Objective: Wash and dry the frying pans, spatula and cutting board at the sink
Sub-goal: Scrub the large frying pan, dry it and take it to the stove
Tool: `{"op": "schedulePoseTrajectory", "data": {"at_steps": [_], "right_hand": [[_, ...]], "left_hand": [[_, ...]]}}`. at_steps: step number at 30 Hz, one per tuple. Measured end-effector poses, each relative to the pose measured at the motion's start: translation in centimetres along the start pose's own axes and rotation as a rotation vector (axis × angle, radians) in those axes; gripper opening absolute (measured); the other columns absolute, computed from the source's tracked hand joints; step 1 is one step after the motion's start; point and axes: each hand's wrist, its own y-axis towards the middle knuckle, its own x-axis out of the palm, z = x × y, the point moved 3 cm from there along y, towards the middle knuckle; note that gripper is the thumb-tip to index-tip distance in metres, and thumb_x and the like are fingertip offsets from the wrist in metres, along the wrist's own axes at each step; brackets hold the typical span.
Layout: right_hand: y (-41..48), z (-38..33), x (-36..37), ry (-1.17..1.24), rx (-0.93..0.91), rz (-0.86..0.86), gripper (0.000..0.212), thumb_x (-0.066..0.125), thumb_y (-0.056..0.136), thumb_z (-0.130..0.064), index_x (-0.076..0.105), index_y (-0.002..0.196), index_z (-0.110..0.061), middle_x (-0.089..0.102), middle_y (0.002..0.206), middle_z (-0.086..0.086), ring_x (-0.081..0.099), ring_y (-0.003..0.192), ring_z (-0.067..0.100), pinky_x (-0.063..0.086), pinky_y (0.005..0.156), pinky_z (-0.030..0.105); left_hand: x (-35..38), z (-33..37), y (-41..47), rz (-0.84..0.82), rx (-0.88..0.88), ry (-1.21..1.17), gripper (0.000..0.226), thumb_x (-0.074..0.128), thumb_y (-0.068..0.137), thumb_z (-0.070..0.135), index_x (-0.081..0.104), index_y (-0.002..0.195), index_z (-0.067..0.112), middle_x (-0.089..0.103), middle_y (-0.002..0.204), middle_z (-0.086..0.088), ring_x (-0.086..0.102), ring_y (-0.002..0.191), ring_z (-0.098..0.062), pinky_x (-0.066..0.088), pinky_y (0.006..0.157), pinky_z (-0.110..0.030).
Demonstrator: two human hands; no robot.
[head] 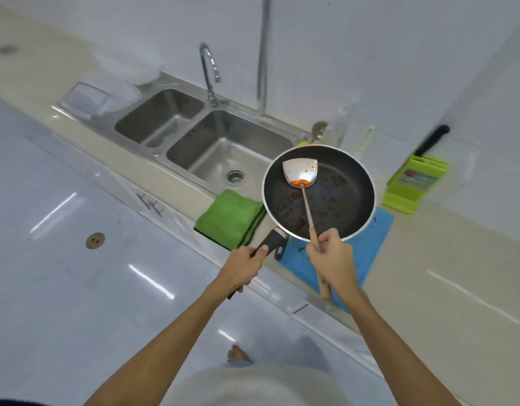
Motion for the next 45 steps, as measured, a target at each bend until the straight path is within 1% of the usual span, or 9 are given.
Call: {"op": "schedulePoseTrajectory", "data": {"at_steps": [4,9,15,26,29,31,36,42,45], "right_hand": [[1.8,-5.3,5.9,-0.036,-0.065,-0.042,0.019,0.067,0.088,-0.022,0.050,0.090,-0.014,0.063,0.075,0.005,0.062,0.073,0.024,0.054,0.068,0.045],[6.0,-10.6,11.6,-0.088,-0.124,-0.071,0.014,0.066,0.086,-0.016,0.053,0.087,-0.010,0.061,0.072,0.004,0.060,0.076,0.025,0.047,0.068,0.037],[12.2,-15.4,17.0,-0.097,-0.111,-0.088,0.016,0.065,0.089,-0.021,0.053,0.086,-0.011,0.063,0.074,0.003,0.061,0.072,0.021,0.038,0.055,0.032],[21.2,-21.8,23.8,-0.075,-0.042,-0.031,0.015,0.066,0.093,-0.019,0.061,0.085,-0.007,0.065,0.072,0.003,0.064,0.063,0.016,0.058,0.062,0.040],[23.1,-22.6,25.6,-0.079,0.011,0.004,0.016,0.068,0.092,-0.022,0.064,0.085,-0.007,0.066,0.072,0.003,0.064,0.064,0.017,0.058,0.064,0.040],[24.2,-23.3,26.6,-0.065,0.048,0.039,0.018,0.069,0.092,-0.024,0.065,0.083,-0.009,0.066,0.070,0.002,0.063,0.063,0.016,0.057,0.063,0.038],[25.7,-24.8,28.9,-0.015,0.182,0.197,0.019,0.069,0.091,-0.026,0.064,0.079,-0.012,0.067,0.068,-0.001,0.063,0.064,0.018,0.051,0.065,0.032],[25.6,-25.2,30.3,0.072,0.368,0.444,0.013,0.071,0.086,-0.022,0.066,0.081,-0.011,0.068,0.071,0.000,0.062,0.067,0.018,0.043,0.066,0.027],[25.2,-24.5,30.6,0.126,0.410,0.541,0.015,0.071,0.087,-0.026,0.065,0.082,-0.013,0.068,0.071,-0.001,0.065,0.066,0.019,0.052,0.066,0.037]], "left_hand": [[-6.0,-3.6,1.8,0.059,-0.032,-0.042,0.054,0.044,0.100,0.051,0.059,0.074,0.006,0.054,0.060,-0.005,0.042,0.039,-0.015,0.042,0.037,-0.026],[-12.1,-6.7,5.6,0.131,-0.078,-0.067,0.053,0.045,0.098,0.053,0.057,0.072,0.009,0.055,0.060,-0.005,0.045,0.041,-0.016,0.043,0.038,-0.026],[-18.6,-7.6,11.9,0.165,-0.077,-0.010,0.053,0.041,0.098,0.054,0.051,0.072,0.009,0.051,0.062,-0.010,0.046,0.038,-0.018,0.042,0.037,-0.026],[-27.5,-8.3,22.4,0.119,-0.101,0.070,0.060,0.041,0.099,0.056,0.056,0.070,0.005,0.057,0.064,-0.011,0.051,0.048,-0.023,0.044,0.039,-0.026],[-30.1,-8.8,26.0,0.112,-0.051,0.116,0.067,0.042,0.100,0.053,0.062,0.075,-0.006,0.067,0.069,-0.019,0.059,0.055,-0.023,0.051,0.054,-0.035],[-32.0,-9.2,28.8,0.079,-0.025,0.125,0.065,0.043,0.101,0.051,0.061,0.071,-0.003,0.065,0.064,-0.016,0.058,0.055,-0.022,0.052,0.059,-0.038],[-37.3,-10.0,35.8,-0.053,0.032,0.237,0.059,0.039,0.101,0.053,0.060,0.068,0.009,0.059,0.058,-0.005,0.057,0.050,-0.022,0.041,0.038,-0.027],[-42.8,-10.4,42.0,-0.142,0.132,0.397,0.059,0.039,0.103,0.051,0.061,0.070,0.008,0.058,0.062,-0.005,0.059,0.048,-0.021,0.042,0.041,-0.028],[-44.1,-10.6,44.4,-0.191,0.140,0.418,0.056,0.039,0.102,0.051,0.062,0.070,0.012,0.061,0.061,-0.009,0.058,0.047,-0.023,0.040,0.036,-0.026]]}}
